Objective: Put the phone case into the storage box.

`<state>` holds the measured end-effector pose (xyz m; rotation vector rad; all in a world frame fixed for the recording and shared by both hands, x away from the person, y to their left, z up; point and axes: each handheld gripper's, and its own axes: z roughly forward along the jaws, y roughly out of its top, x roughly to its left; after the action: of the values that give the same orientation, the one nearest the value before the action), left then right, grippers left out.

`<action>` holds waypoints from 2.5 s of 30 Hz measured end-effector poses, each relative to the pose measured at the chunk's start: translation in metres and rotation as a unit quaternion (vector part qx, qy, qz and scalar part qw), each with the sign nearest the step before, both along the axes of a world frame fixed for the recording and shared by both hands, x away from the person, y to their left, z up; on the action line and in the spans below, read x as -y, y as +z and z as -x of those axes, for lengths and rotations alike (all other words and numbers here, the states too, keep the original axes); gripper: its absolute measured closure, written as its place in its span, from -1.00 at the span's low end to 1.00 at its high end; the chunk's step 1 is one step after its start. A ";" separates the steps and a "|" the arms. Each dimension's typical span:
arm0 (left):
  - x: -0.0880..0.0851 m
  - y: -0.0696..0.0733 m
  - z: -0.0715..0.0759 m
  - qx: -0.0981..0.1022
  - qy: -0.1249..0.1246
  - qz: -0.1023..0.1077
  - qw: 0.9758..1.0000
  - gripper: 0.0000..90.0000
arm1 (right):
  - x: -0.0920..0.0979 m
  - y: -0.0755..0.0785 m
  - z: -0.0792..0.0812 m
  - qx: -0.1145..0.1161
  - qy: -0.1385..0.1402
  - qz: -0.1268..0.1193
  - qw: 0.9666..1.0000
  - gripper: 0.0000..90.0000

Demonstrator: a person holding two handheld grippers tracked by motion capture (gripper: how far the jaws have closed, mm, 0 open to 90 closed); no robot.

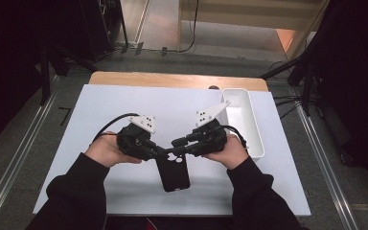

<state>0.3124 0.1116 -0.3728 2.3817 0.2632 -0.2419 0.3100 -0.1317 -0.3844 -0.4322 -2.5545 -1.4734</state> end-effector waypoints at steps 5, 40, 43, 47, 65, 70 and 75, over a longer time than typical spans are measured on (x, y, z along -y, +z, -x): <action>0.001 0.003 0.002 -0.001 0.004 -0.003 1.000 0.76 | 0.005 0.010 0.004 0.005 -0.018 -0.011 1.000 0.29; -0.017 0.025 -0.007 -0.026 0.161 -0.031 0.986 0.75 | 0.040 -0.004 0.002 -0.002 -0.220 -0.009 0.975 -0.30; -0.020 0.027 -0.008 -0.025 0.171 -0.031 0.985 0.75 | 0.040 -0.008 0.003 0.002 -0.226 -0.011 0.974 -0.36; -0.022 0.028 -0.010 -0.026 0.192 -0.029 0.981 0.75 | 0.039 -0.013 0.005 0.010 -0.233 -0.010 0.972 -0.43; -0.035 0.034 -0.016 -0.013 0.260 -0.013 0.966 0.75 | 0.024 -0.032 0.007 0.004 -0.222 -0.013 0.975 -1.00; -0.038 0.034 -0.019 -0.020 0.280 -0.011 0.960 0.75 | 0.020 -0.036 0.008 0.000 -0.217 -0.016 0.976 -1.00; -0.039 0.033 -0.021 -0.022 0.304 -0.005 0.952 0.75 | 0.015 -0.036 0.012 0.009 -0.225 -0.016 0.974 -1.00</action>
<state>0.3333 0.1504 -0.3397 2.1837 0.9939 0.0007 0.2982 -0.1465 -0.4205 -1.0534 -2.5509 -1.6517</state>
